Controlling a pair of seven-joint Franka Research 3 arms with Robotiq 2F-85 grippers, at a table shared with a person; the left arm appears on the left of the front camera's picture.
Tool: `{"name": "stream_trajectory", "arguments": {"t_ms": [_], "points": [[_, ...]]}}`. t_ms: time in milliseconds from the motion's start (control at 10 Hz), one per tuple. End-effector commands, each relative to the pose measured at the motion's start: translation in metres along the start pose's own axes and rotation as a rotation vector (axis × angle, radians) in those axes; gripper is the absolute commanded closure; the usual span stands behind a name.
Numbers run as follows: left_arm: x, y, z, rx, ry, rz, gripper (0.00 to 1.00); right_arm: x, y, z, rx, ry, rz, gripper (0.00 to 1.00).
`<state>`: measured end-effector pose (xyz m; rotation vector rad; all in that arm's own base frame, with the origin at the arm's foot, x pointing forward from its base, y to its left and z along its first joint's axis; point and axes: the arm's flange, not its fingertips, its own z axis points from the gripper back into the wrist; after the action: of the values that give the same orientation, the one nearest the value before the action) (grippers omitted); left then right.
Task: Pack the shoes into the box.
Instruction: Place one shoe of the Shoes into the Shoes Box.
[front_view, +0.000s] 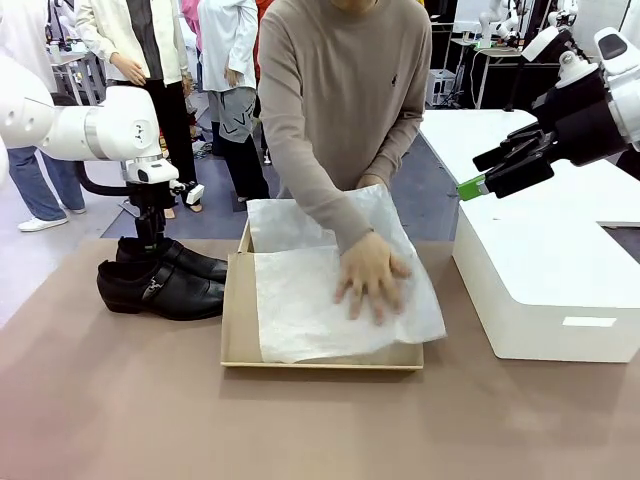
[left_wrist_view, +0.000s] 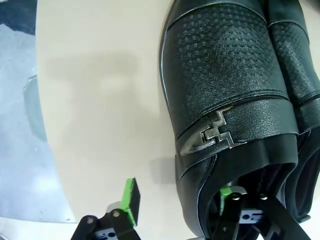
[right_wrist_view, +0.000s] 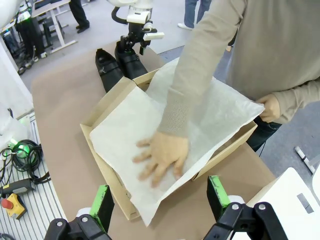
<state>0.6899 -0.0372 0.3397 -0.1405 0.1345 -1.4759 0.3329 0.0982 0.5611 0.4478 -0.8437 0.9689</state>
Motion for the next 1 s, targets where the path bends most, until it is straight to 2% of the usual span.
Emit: {"name": "stream_trajectory", "arguments": {"t_ms": [0,100,900], "points": [[-0.0024,0.0053,0.0032,-0.009,0.0,-0.008,0.82,0.0001,-0.0017,-0.001,0.01,-0.01,0.01,0.0],[-0.0022,0.0052,0.0036,-0.009,0.001,-0.008,1.0,0.0001,-0.0017,-0.001,0.01,-0.01,0.01,0.0],[-0.0018,0.0021,0.0054,0.009,0.034,-0.016,1.0,0.0001,-0.0017,-0.001,0.01,-0.01,0.01,0.0]]}}
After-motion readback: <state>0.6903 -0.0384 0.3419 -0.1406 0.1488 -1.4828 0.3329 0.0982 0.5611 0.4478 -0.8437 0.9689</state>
